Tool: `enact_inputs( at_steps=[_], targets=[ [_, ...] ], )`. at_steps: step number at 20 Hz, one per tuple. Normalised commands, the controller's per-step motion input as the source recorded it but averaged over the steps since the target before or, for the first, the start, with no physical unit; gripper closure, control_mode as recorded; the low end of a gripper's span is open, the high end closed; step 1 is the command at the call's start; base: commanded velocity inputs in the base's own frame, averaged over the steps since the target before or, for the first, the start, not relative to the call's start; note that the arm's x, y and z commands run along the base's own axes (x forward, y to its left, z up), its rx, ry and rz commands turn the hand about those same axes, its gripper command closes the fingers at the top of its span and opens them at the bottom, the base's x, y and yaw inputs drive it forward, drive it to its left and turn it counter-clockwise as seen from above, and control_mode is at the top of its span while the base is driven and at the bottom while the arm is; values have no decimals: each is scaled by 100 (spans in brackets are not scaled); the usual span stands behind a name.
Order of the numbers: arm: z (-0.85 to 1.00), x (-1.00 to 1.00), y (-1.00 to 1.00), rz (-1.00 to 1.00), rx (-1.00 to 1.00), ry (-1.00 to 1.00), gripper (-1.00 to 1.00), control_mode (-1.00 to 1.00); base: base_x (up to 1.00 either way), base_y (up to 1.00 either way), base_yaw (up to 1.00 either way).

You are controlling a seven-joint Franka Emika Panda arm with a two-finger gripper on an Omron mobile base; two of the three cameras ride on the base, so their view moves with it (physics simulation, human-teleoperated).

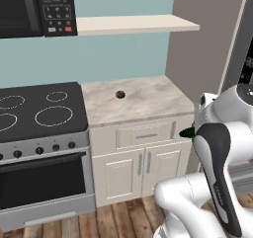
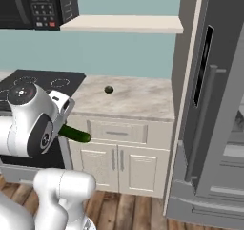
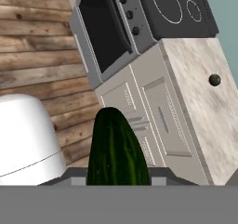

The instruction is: Place the beer on the top shelf of the fridge to keep it out of children's reach, and place the cucumber and squash on lower shelves for easy access.

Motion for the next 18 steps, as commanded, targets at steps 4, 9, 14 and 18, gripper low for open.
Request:
enact_inputs(
  at_steps=[4,9,14,18],
  targets=[
    [0,0,0,0,0,0,100,100,-45,-6,0],
    [0,0,0,0,0,0,100,100,-16,-31,0],
    [0,0,0,0,0,0,100,100,-2,-54,0],
    [0,0,0,0,0,0,100,100,-9,-59,0]
  ],
)
